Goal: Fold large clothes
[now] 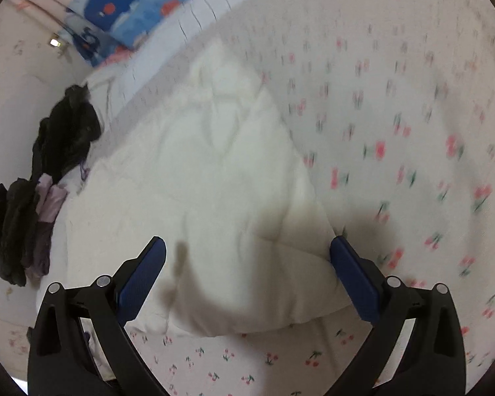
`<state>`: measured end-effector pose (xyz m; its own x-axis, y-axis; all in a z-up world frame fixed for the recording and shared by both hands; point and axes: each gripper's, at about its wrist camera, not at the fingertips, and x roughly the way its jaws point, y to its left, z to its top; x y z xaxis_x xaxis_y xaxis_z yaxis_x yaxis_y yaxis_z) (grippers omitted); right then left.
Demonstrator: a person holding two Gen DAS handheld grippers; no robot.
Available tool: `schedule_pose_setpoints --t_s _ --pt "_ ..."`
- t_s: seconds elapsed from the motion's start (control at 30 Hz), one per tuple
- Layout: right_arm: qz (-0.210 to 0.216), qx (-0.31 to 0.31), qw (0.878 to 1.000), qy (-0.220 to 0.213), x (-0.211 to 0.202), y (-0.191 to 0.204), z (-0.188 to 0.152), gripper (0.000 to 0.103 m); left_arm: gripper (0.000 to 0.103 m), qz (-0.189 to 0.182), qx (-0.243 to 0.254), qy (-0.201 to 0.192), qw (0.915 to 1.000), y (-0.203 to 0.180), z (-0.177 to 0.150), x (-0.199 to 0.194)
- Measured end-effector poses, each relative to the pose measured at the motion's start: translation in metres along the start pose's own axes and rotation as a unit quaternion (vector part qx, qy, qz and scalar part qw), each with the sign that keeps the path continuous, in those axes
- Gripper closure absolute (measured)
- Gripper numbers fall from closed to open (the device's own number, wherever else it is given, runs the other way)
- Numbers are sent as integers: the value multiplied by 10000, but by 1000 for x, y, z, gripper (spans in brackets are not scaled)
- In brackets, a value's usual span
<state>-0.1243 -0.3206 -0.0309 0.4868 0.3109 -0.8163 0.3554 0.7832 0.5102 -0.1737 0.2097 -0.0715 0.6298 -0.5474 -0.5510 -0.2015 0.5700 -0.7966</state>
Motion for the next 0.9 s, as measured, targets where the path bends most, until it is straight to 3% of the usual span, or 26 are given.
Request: schedule_pose_setpoints --t_s 0.13,0.23,0.43,0.5,0.57,0.63,0.7,0.73,0.77,0.83,0.87,0.9 --pt "517 388 9978 -137 -9 -10 3 6 7 -169 -265 252 9992 8 2 7" --pt "-86 507 9986 -84 -8 -22 5 6 7 -253 -411 324 9983 14 4 10" --pt "218 733 9966 314 5 -28 4 6 7 -277 -630 466 9965 20 11 19" --pt "964 855 9910 374 7 -25 7 6 7 -208 -554 266 9979 17 14 18" --pt "1787 1091 9775 245 2 -25 10 6 7 -307 -407 75 9987 12 18 19" --pt "2222 1123 9685 16 -5 -26 13 6 7 -253 -285 16 9993 7 18 23" --pt "1346 1055 9845 383 11 -30 11 6 7 -30 -245 195 9995 5 20 34" --pt "1255 1202 9820 745 25 -34 9 7 7 121 -233 396 9989 5 19 43" --pt "1583 1376 9735 911 33 -34 7 15 7 190 -195 548 9981 4 19 50" --pt "1777 976 9777 554 23 -19 15 17 7 166 -100 499 9986 1 19 52" --pt "1726 767 9809 457 19 -13 16 27 7 141 -121 438 9989 3 21 52" --pt "1654 626 9835 380 17 -7 15 43 7 111 -188 363 9991 5 23 52"
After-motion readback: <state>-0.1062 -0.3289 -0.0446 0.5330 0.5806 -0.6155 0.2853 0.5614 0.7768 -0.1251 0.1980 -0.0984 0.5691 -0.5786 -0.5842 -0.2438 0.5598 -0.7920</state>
